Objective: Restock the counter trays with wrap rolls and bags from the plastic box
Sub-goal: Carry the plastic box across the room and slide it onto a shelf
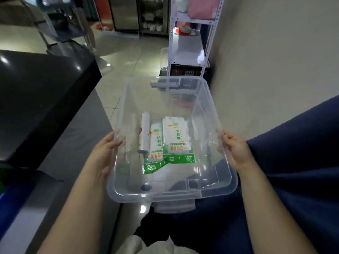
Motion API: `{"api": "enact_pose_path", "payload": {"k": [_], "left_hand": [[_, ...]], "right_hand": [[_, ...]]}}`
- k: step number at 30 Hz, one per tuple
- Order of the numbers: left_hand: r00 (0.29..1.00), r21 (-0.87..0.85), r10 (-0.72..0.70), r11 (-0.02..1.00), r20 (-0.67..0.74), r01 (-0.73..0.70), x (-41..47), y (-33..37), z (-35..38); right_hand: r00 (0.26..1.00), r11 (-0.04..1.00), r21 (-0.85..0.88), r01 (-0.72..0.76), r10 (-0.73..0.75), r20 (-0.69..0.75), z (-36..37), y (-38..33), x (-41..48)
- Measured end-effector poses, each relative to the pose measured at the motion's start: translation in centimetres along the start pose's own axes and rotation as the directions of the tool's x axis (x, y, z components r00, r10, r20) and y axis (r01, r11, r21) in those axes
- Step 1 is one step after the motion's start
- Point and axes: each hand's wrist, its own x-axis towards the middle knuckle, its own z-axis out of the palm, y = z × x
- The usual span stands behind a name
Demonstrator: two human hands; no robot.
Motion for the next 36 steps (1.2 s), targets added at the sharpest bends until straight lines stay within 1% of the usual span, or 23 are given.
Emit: {"api": "enact_pose_path", "payload": {"k": [3,7,9,13,15,18,23,29,33,36], "left_hand": [[0.999,-0.019,-0.040,0.999,-0.033,0.040,6.0,0.5,1.7],[0.996,0.036,-0.046,0.998,-0.080,0.049,15.9,2.6,4.2],[0.997,0.034,-0.061,0.997,-0.053,0.063,21.2,4.5,5.6],[0.997,0.027,-0.078,0.997,-0.009,0.078,31.3,9.6,8.2],[0.997,0.025,-0.076,0.997,0.008,0.075,35.8,11.9,9.2],[0.998,0.036,-0.065,0.997,-0.009,0.065,41.7,14.7,10.4],[0.996,0.018,-0.042,0.999,-0.084,0.044,51.0,19.1,11.0],[0.978,-0.028,0.042,0.998,-0.205,-0.048,62.1,23.8,11.3],[0.938,-0.006,0.109,0.993,-0.328,-0.118,68.7,27.8,11.7],[0.897,0.002,0.154,0.986,-0.415,-0.169,72.5,30.9,11.2]], "right_hand": [[0.999,0.999,-0.039,0.013,-0.015,-0.051,-0.7,-0.4,5.6],[0.993,0.998,-0.060,0.033,-0.040,-0.115,-0.8,-1.7,15.0],[0.989,0.996,-0.075,0.057,-0.067,-0.132,-0.3,-2.9,20.5],[0.981,0.994,-0.103,0.034,-0.053,-0.185,1.4,-5.8,31.0],[0.980,0.993,-0.108,0.049,-0.069,-0.188,2.2,-7.3,35.9],[0.985,0.989,-0.137,0.058,-0.079,-0.153,4.0,-9.3,42.5],[0.993,0.991,-0.115,0.063,-0.074,-0.096,7.5,-11.7,54.6],[0.999,0.992,-0.121,0.031,-0.032,-0.010,12.1,-13.8,70.7],[0.990,0.990,-0.141,0.031,-0.011,0.139,15.9,-16.1,81.5],[0.976,0.988,-0.151,0.012,0.022,0.219,19.7,-17.3,88.6]]}}
